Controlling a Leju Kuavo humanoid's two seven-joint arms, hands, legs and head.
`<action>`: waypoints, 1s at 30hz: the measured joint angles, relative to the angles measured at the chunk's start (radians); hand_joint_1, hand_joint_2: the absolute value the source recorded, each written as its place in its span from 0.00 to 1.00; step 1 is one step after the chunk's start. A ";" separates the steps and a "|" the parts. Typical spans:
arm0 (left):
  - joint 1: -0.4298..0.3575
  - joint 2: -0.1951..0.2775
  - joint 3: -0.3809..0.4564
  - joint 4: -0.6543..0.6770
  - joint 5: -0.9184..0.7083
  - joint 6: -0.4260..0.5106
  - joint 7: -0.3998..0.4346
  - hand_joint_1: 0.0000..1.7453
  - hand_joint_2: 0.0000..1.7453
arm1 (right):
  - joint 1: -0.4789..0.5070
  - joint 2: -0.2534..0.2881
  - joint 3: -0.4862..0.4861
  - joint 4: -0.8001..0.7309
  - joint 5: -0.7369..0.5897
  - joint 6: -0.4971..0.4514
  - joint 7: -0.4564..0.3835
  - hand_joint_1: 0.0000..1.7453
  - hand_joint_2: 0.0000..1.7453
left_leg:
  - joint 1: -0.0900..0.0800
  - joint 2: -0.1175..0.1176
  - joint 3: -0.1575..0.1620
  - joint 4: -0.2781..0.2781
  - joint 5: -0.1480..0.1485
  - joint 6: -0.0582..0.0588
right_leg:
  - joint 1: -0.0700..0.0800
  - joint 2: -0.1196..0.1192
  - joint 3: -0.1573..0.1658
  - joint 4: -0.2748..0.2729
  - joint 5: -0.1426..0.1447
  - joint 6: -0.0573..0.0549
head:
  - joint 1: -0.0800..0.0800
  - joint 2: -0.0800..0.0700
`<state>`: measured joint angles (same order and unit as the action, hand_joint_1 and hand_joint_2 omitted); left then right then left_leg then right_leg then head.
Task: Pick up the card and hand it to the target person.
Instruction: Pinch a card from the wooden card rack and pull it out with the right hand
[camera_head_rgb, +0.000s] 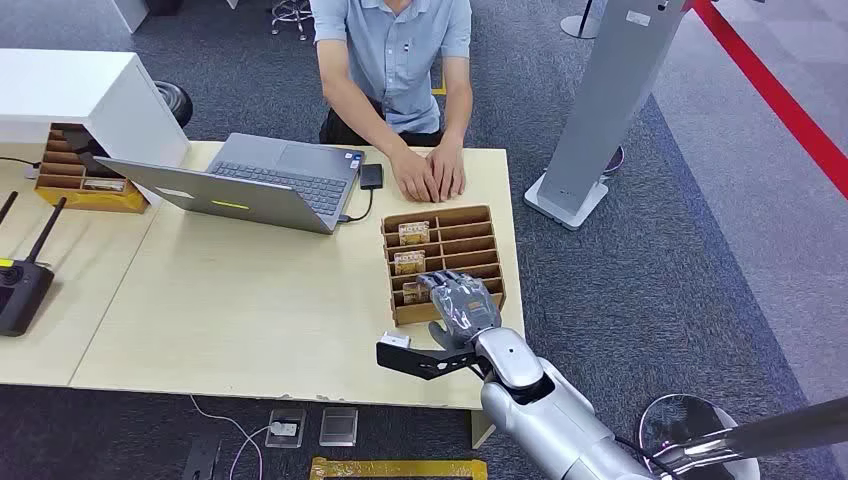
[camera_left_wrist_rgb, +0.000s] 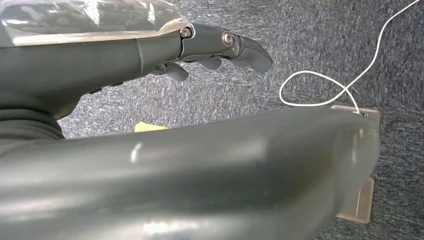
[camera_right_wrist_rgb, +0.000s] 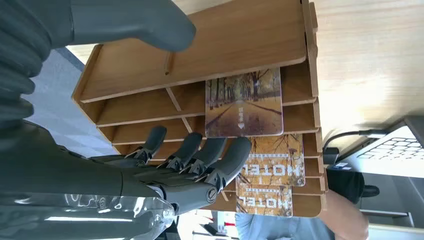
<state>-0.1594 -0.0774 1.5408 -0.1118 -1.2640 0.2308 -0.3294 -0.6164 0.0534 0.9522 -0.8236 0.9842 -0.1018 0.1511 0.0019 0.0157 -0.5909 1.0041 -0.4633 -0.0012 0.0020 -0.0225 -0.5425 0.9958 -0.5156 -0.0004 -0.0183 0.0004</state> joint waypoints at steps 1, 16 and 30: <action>0.000 0.000 0.000 0.000 -0.001 0.000 0.000 0.00 0.00 | -0.003 0.000 0.000 0.001 0.000 -0.003 0.000 0.58 1.00 | 0.000 0.000 0.000 0.000 0.000 0.000 | 0.000 0.000 0.000 0.000 0.000 0.000 | 0.000 0.000; -0.002 0.000 0.000 0.000 -0.015 0.001 0.000 0.00 0.00 | -0.011 0.000 0.004 0.010 -0.002 -0.020 0.001 0.73 1.00 | 0.000 0.000 0.000 0.000 0.000 0.000 | 0.000 0.000 0.000 0.000 0.000 0.000 | 0.000 0.000; -0.001 0.000 0.000 0.000 -0.027 0.015 -0.004 0.00 1.00 | -0.017 0.003 0.009 0.018 -0.008 -0.032 0.005 0.92 1.00 | 0.000 0.000 0.000 0.000 0.000 0.000 | 0.000 0.000 0.000 0.000 0.000 0.000 | 0.000 0.000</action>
<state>-0.1602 -0.0778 1.5408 -0.1119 -1.2914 0.2462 -0.3331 -0.6335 0.0568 0.9612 -0.8060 0.9767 -0.1341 0.1560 0.0019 0.0158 -0.5909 1.0041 -0.4633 -0.0012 0.0020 -0.0224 -0.5425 0.9957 -0.5156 -0.0004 -0.0183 0.0005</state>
